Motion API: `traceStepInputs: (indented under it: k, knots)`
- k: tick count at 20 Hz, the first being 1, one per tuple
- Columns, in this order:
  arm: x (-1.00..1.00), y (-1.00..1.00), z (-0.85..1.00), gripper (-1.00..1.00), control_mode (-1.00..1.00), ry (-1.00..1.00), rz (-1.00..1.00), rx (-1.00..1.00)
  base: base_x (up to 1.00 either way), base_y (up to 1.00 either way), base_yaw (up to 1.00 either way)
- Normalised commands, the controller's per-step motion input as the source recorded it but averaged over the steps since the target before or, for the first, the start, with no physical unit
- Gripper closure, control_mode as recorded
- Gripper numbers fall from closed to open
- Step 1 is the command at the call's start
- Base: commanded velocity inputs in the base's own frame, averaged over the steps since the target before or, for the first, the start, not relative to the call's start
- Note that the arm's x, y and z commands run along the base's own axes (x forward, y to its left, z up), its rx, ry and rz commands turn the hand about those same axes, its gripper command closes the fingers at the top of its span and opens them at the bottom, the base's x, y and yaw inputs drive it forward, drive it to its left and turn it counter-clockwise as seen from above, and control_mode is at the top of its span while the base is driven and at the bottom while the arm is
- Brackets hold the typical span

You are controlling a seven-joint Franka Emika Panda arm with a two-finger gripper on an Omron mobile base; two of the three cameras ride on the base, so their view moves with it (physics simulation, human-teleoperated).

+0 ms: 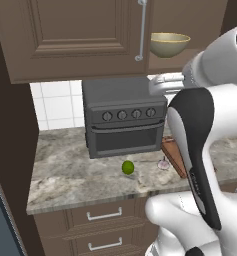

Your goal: Open the cabinet. Place the bowl and condiment on the counter. Then place the lime and garlic on the cutting board.

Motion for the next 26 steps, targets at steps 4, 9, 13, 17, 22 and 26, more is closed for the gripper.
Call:
traceStepInputs:
  k: [4,9,13,17,22,26]
  knots:
    - [0.13,0.00,0.31,-1.00,-1.00,-0.06,0.01,0.00,0.00,0.00,0.00]
    - [0.03,-0.08,0.10,-1.00,-1.00,-0.14,0.00,0.04,0.00,0.00,0.00]
    - [0.11,-0.02,0.13,-1.00,-1.00,-0.16,0.02,0.06,0.00,0.00,0.00]
    - [0.16,0.00,0.15,-1.00,-1.00,-0.16,0.03,0.06,0.00,0.00,0.00]
    - [0.20,0.00,0.09,-1.00,-1.00,-0.17,0.03,0.04,0.00,0.00,0.00]
    - [0.25,0.00,0.05,-1.00,-1.00,-0.16,0.04,0.03,0.00,0.00,0.00]
